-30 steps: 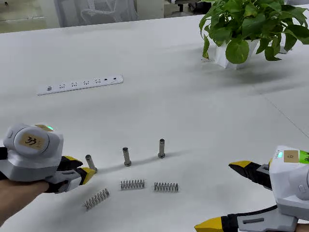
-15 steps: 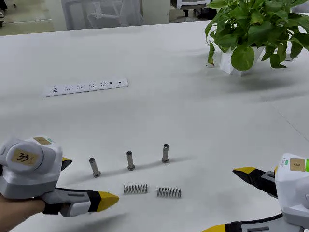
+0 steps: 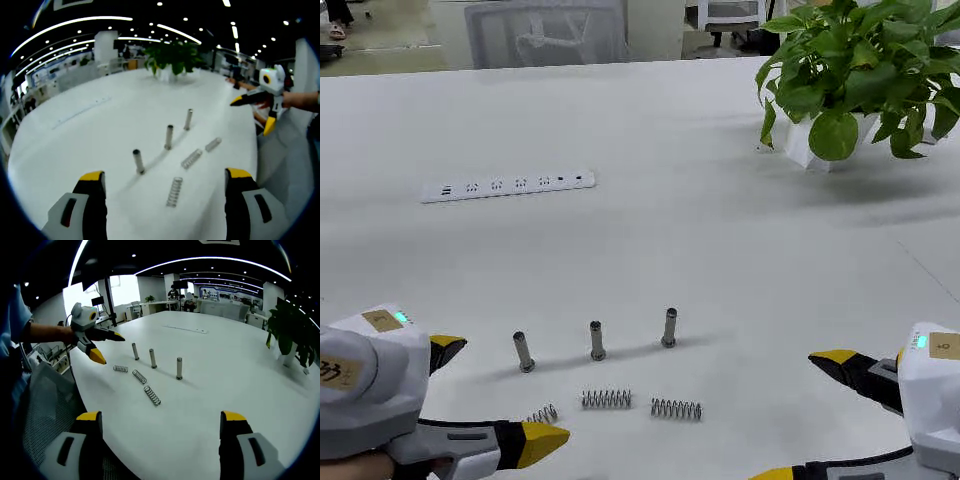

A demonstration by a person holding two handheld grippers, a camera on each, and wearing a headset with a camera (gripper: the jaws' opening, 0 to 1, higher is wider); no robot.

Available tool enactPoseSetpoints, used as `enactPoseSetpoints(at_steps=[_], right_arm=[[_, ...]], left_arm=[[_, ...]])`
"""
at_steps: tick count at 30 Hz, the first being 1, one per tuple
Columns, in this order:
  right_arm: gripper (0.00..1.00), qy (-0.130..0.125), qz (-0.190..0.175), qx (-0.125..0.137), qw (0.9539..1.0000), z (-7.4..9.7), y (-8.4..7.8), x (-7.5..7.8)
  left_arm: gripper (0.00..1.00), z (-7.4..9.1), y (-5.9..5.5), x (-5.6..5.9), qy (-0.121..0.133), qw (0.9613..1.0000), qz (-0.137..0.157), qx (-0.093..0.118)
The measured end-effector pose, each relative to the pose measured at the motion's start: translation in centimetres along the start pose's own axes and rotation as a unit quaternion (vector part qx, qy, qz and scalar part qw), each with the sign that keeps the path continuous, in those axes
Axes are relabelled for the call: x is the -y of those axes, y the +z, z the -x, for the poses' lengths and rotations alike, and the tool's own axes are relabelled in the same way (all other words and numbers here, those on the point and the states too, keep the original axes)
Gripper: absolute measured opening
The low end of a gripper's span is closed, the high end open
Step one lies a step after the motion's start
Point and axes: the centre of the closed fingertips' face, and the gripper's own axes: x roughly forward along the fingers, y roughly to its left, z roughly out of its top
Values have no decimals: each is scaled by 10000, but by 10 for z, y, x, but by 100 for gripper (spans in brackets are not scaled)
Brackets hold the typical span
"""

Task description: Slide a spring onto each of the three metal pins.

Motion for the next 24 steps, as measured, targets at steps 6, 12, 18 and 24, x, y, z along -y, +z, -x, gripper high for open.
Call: enactPoseSetpoints(at_steps=[6, 12, 18, 24], right_arm=[[99, 9, 70, -19, 10000, -2, 2, 1], [99, 8, 101, -16, 9999, -3, 4, 3], [99, -16, 98, 1, 10000, -2, 5, 5], [99, -26, 66, -8, 10000, -1, 1, 3]], left_arm=[[100, 5, -2, 4, 17, 9999, 72, 151], [100, 5, -15, 7, 8, 9998, 139, 104], [100, 4, -29, 8, 15, 9997, 239, 7], [87, 0, -40, 5, -4, 9996, 290, -72]])
